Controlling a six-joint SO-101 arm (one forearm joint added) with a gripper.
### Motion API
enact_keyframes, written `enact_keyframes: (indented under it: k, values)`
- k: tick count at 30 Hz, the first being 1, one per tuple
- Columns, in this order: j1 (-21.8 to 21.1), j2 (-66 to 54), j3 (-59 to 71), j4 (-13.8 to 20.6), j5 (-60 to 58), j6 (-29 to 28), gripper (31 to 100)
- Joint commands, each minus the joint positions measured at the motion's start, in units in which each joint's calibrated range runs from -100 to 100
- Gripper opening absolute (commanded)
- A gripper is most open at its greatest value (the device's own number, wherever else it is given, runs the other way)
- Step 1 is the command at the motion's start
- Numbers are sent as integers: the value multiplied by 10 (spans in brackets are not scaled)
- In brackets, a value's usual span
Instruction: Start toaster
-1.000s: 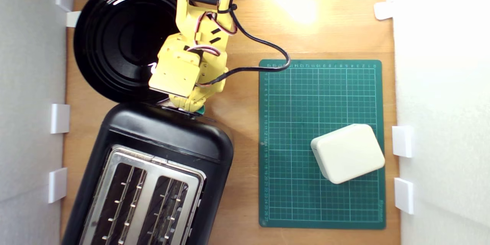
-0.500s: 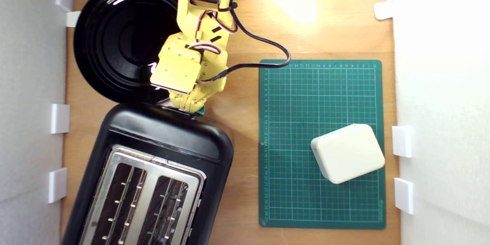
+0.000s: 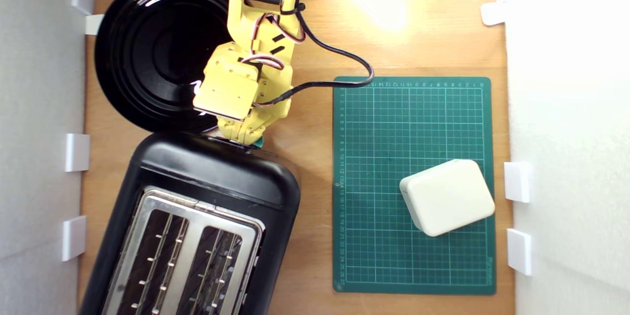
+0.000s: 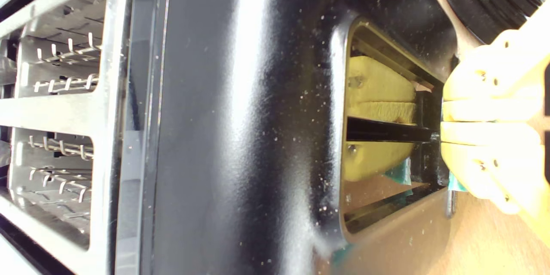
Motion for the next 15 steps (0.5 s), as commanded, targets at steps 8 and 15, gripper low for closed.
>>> enact_keyframes:
  k: [8, 15]
  values:
    - [-5, 25, -78, -1, 88, 0, 313]
    - [-4, 24, -142, -2, 148, -7, 313]
